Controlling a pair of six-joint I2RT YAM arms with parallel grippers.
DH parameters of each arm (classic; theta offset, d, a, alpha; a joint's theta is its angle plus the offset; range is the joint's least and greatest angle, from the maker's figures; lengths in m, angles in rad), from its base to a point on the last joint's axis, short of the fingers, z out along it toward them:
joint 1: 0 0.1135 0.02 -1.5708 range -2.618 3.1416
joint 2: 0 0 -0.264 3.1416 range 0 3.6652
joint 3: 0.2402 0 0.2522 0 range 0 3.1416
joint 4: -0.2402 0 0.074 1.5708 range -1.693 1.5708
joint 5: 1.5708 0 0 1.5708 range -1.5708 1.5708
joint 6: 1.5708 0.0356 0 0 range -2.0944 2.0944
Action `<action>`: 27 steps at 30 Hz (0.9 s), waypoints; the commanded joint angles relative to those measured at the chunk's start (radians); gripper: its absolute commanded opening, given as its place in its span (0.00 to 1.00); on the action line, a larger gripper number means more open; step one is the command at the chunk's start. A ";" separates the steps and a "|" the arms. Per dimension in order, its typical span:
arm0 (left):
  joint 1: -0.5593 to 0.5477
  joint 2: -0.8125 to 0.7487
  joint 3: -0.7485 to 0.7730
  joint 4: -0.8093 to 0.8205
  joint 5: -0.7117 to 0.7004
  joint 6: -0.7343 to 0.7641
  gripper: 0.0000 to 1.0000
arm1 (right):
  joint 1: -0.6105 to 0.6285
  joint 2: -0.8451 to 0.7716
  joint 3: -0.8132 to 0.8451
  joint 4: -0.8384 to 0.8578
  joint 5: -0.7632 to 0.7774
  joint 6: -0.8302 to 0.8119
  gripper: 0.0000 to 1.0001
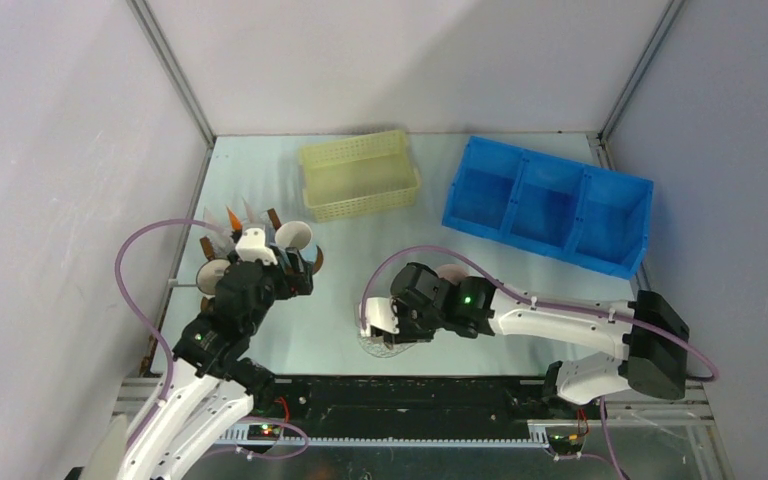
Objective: Prepare toiletry sets of a toothbrush and toothpaste on the tray
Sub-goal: Adjust the toothbrush in the toothpaste holder.
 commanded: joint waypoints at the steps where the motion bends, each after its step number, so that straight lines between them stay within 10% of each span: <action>1: 0.008 -0.001 0.004 0.028 -0.038 0.010 0.92 | -0.012 0.018 0.043 0.030 -0.003 -0.043 0.37; 27: 0.008 0.034 0.011 0.007 -0.060 0.019 0.92 | -0.040 0.098 0.092 0.029 -0.094 -0.101 0.29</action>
